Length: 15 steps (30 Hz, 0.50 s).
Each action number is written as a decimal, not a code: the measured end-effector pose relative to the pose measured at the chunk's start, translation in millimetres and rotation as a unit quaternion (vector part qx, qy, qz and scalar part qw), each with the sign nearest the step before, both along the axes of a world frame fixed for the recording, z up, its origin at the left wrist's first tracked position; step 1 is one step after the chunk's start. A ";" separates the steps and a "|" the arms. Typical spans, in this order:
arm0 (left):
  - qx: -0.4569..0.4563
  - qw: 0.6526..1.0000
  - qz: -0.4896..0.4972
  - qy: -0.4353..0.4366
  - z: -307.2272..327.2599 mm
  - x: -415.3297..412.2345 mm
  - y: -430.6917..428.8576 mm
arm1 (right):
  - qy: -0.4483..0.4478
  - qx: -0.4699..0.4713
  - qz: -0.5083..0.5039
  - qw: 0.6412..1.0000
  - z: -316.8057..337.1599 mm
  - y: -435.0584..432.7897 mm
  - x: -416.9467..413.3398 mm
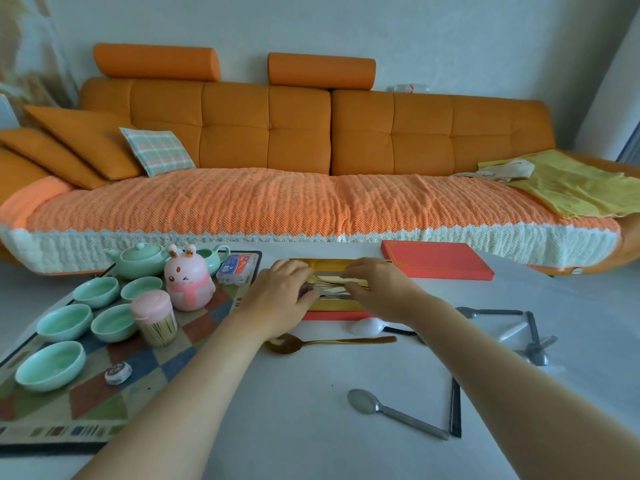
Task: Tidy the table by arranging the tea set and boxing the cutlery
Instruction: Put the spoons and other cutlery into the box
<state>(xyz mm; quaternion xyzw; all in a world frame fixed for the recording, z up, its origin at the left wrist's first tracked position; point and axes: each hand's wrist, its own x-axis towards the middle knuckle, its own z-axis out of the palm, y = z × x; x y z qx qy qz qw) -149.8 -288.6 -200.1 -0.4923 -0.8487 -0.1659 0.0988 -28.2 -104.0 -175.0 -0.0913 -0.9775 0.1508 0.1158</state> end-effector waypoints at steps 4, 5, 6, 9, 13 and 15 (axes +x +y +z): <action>0.081 0.995 -0.027 0.047 10.9 13.3 -6.2 | 0.086 0.038 0.053 0.994 6.7 -5.7 13.1; 0.083 0.996 -0.028 0.033 13.4 17.5 -8.9 | 0.082 0.039 0.062 0.994 8.4 -10.5 16.4; 0.077 0.997 -0.028 0.012 15.5 21.7 -11.6 | 0.066 0.042 0.070 0.995 9.8 -16.5 19.8; 0.031 0.999 -0.024 -0.038 16.2 31.4 -19.8 | -0.031 0.049 0.081 0.995 8.0 -32.2 27.8; -0.103 0.990 -0.009 -0.093 11.2 35.0 -31.5 | -0.089 0.071 0.088 0.990 -1.1 -40.7 32.6; -0.139 0.983 -0.010 -0.119 7.9 35.3 -37.8 | -0.092 0.081 0.086 0.989 -4.3 -43.8 32.9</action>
